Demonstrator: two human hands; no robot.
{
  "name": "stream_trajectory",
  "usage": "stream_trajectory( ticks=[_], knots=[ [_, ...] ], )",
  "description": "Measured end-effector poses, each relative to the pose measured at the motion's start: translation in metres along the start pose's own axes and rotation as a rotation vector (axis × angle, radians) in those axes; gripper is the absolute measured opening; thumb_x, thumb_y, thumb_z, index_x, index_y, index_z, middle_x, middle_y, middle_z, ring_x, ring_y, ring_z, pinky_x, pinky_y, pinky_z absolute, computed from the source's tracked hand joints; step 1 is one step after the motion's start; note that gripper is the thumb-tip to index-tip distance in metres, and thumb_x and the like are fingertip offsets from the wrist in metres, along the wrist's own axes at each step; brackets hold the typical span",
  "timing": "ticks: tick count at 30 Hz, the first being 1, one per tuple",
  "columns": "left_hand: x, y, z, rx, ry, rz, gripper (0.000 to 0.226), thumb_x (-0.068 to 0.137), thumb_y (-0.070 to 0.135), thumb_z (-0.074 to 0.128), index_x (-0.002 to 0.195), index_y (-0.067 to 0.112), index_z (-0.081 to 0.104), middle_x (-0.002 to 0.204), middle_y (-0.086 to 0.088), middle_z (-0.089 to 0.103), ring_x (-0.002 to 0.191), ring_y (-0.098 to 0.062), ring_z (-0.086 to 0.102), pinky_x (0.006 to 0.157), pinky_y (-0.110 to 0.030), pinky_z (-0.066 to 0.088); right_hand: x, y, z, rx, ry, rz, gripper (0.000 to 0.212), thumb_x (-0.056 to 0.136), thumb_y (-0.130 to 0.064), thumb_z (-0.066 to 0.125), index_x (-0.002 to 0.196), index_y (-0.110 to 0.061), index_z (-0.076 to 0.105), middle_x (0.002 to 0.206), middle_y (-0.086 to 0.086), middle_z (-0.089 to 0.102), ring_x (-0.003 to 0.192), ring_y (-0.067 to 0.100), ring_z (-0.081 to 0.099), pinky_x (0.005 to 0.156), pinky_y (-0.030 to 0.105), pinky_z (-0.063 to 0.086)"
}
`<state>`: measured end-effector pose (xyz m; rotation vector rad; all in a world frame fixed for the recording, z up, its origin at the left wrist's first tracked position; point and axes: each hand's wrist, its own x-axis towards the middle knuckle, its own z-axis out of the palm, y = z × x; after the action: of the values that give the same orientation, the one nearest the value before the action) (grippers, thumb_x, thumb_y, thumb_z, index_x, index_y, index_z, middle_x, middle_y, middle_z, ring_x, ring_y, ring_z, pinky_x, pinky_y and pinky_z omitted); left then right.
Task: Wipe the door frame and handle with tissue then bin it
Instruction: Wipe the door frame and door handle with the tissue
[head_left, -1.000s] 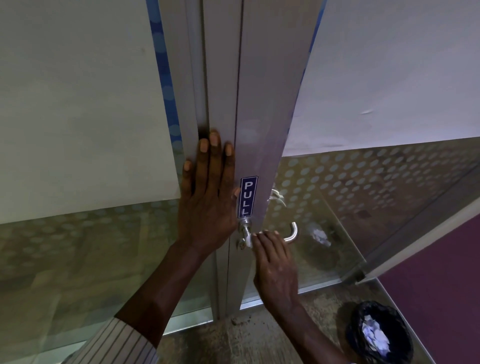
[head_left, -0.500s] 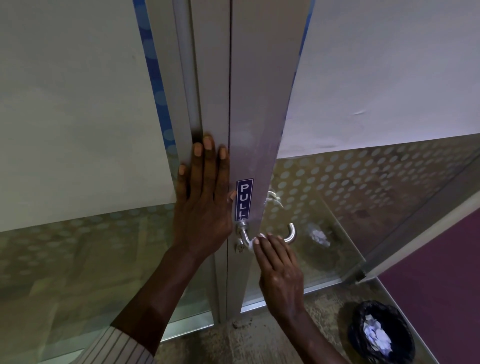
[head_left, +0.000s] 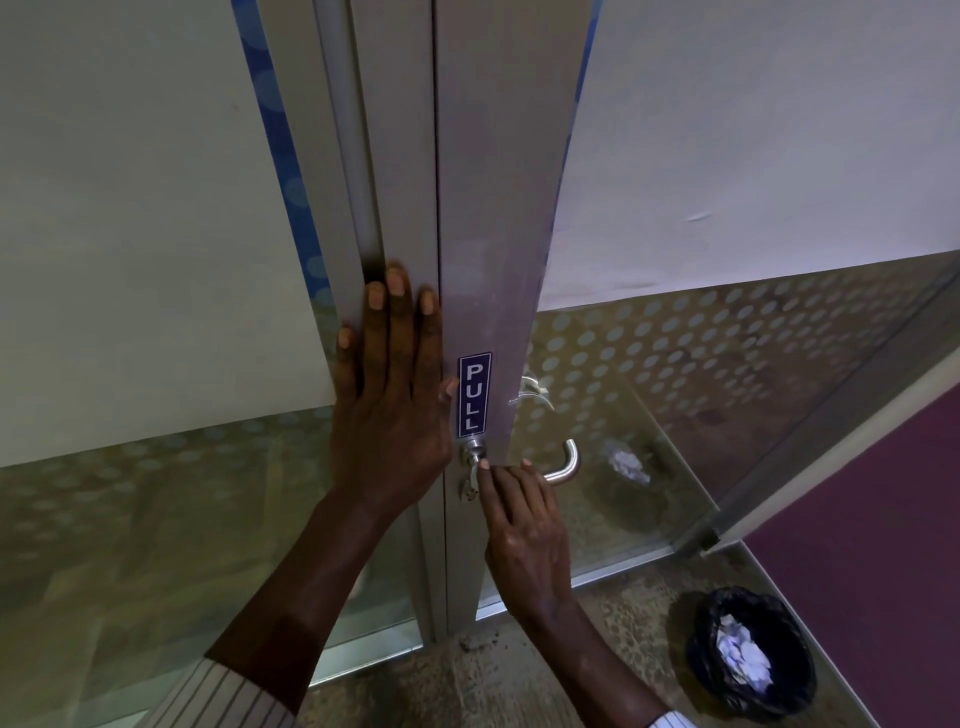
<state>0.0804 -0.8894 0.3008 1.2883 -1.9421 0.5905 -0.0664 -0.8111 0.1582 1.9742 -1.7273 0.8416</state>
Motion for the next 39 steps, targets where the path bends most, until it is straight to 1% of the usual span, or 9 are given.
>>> stream_trajectory(
  ticks=[5,8,11,15,22,27,33,36,39],
  knots=[
    [0.0,0.0,0.0,-0.013,-0.006,0.004,0.082,0.114,0.038,0.042,0.168,0.01,-0.011,0.173,-0.008,-0.036,0.164,-0.025,-0.031,0.134,-0.044,-0.02,-0.016,0.039,-0.008,-0.027,-0.041,0.118,0.077,0.077,0.015,0.034,0.148,-0.001,0.057,0.157,0.019,0.055,0.153,0.036,0.045,0.12,0.054,0.046],
    [0.0,0.0,0.001,-0.002,0.007,0.001,0.081,0.114,0.039,0.042,0.168,0.009,-0.01,0.173,-0.008,-0.037,0.164,-0.025,-0.031,0.134,-0.044,-0.02,-0.013,0.061,-0.007,0.154,-0.056,0.237,0.066,0.09,0.013,0.036,0.153,-0.001,0.051,0.166,0.018,0.043,0.16,0.032,0.032,0.126,0.055,0.038],
    [0.0,0.001,0.002,-0.002,0.016,0.001,0.08,0.114,0.038,0.042,0.168,0.008,-0.008,0.173,-0.008,-0.036,0.164,-0.025,-0.03,0.134,-0.044,-0.02,-0.004,0.059,-0.009,0.431,0.035,0.383,0.049,0.108,-0.007,0.044,0.156,-0.007,0.049,0.167,0.007,0.043,0.158,0.019,0.037,0.124,0.038,0.04],
    [0.001,0.001,0.002,-0.007,0.007,-0.003,0.08,0.114,0.039,0.039,0.168,0.008,-0.01,0.172,-0.008,-0.037,0.163,-0.025,-0.031,0.134,-0.044,-0.021,0.016,0.053,-0.01,0.761,0.123,0.851,0.035,0.111,-0.022,0.056,0.144,-0.016,0.065,0.139,-0.01,0.067,0.13,0.012,0.067,0.111,0.035,0.054],
    [0.001,0.001,0.0,0.007,0.003,-0.002,0.082,0.113,0.038,0.043,0.168,0.009,-0.011,0.172,-0.008,-0.037,0.163,-0.025,-0.032,0.134,-0.045,-0.021,0.032,0.03,-0.026,1.577,0.28,1.396,0.026,0.109,-0.015,0.055,0.119,0.001,0.073,0.107,0.017,0.082,0.108,0.04,0.077,0.106,0.053,0.057],
    [0.001,0.001,0.001,0.016,0.007,-0.01,0.079,0.114,0.038,0.041,0.169,0.007,-0.007,0.172,-0.009,-0.037,0.163,-0.025,-0.031,0.134,-0.044,-0.021,0.013,-0.001,-0.023,1.854,0.15,1.461,0.046,0.092,-0.016,0.066,0.133,0.004,0.066,0.13,0.018,0.075,0.102,0.022,0.076,0.097,0.036,0.059],
    [0.002,0.001,0.0,0.011,0.003,-0.004,0.075,0.114,0.04,0.035,0.168,0.004,-0.002,0.172,-0.008,-0.037,0.163,-0.025,-0.032,0.133,-0.043,-0.022,0.016,0.023,-0.025,1.918,0.114,1.45,0.042,0.085,-0.01,0.067,0.126,-0.001,0.071,0.121,0.017,0.079,0.098,0.021,0.077,0.084,0.028,0.059],
    [0.001,0.001,0.001,0.005,0.006,-0.005,0.074,0.115,0.04,0.034,0.168,0.004,-0.002,0.172,-0.008,-0.037,0.163,-0.025,-0.032,0.133,-0.044,-0.021,0.024,0.054,-0.025,1.861,0.162,1.458,0.049,0.087,0.0,0.064,0.136,0.004,0.063,0.129,0.023,0.075,0.116,0.03,0.076,0.098,0.035,0.062],
    [0.002,0.001,0.001,-0.002,0.004,-0.009,0.078,0.114,0.039,0.04,0.168,0.006,-0.006,0.172,-0.007,-0.038,0.163,-0.024,-0.032,0.133,-0.043,-0.022,0.035,0.076,-0.023,1.75,0.154,1.397,0.044,0.091,0.003,0.063,0.134,0.014,0.061,0.113,0.025,0.077,0.1,0.027,0.079,0.109,0.044,0.056]
  ],
)
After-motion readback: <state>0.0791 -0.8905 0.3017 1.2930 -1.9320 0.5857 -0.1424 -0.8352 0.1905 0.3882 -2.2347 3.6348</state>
